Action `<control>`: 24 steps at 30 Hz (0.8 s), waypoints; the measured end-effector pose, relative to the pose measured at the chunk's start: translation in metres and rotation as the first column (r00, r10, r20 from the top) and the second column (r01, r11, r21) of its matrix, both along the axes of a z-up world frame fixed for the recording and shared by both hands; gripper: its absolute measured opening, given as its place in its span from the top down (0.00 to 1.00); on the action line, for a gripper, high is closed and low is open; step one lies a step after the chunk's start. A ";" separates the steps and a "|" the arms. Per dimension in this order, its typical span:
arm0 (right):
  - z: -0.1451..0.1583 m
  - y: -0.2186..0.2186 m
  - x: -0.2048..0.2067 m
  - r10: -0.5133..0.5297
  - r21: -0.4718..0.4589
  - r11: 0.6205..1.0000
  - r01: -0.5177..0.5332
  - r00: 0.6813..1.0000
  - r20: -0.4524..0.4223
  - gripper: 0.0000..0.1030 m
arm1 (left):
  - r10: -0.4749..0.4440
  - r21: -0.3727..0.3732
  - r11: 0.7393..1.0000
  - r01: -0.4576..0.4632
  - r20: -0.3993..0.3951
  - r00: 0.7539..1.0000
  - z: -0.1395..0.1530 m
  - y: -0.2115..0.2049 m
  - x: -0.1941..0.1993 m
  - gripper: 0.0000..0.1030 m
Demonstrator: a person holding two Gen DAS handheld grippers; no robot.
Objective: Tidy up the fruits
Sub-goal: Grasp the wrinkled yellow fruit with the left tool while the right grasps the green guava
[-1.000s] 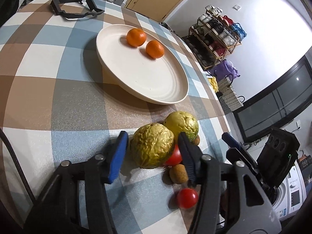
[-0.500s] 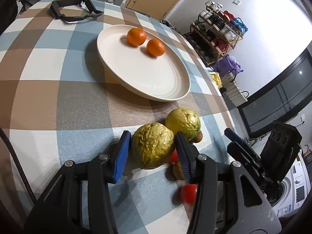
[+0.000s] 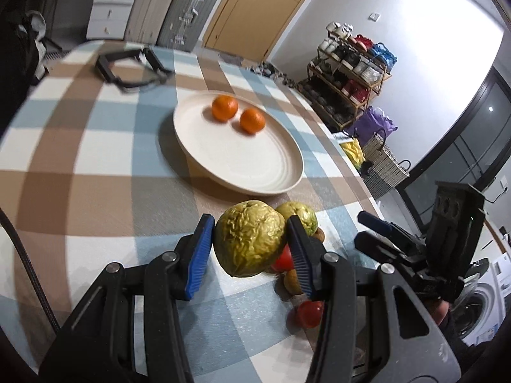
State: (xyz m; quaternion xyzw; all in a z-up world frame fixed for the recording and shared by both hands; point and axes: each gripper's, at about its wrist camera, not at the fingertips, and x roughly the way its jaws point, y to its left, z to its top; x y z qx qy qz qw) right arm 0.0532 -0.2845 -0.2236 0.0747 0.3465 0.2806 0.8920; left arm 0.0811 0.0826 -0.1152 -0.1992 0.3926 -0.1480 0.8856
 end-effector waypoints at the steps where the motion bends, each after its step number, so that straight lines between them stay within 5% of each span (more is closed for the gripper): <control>1: 0.001 0.004 0.004 0.023 -0.006 1.000 -0.023 1.000 -0.018 0.00 | 0.010 0.016 1.000 -0.010 0.014 1.000 0.005 0.003 -0.004 0.57; 11: 0.000 0.051 0.034 0.152 -0.122 0.979 -0.165 0.983 -0.106 0.01 | 0.069 0.036 0.997 -0.071 0.060 0.996 0.023 0.026 -0.029 0.57; 13: -0.002 0.061 0.037 0.171 -0.141 0.972 -0.186 0.979 -0.111 0.05 | 0.071 0.027 0.997 -0.073 0.062 0.996 0.023 0.029 -0.034 0.57; 15: -0.004 0.071 0.040 0.179 -0.168 0.966 -0.198 0.976 -0.122 0.20 | 0.079 0.025 0.996 -0.081 0.065 0.995 0.024 0.031 -0.038 0.57; 19: -0.010 0.082 0.044 0.185 -0.207 0.955 -0.211 0.973 -0.136 0.24 | 0.092 0.044 0.995 -0.095 0.071 0.993 0.027 0.033 -0.044 0.57; 24: -0.016 0.087 0.044 0.185 -0.242 0.946 -0.216 0.972 -0.145 0.50 | 0.087 0.052 0.994 -0.091 0.089 0.992 0.034 0.032 -0.048 0.57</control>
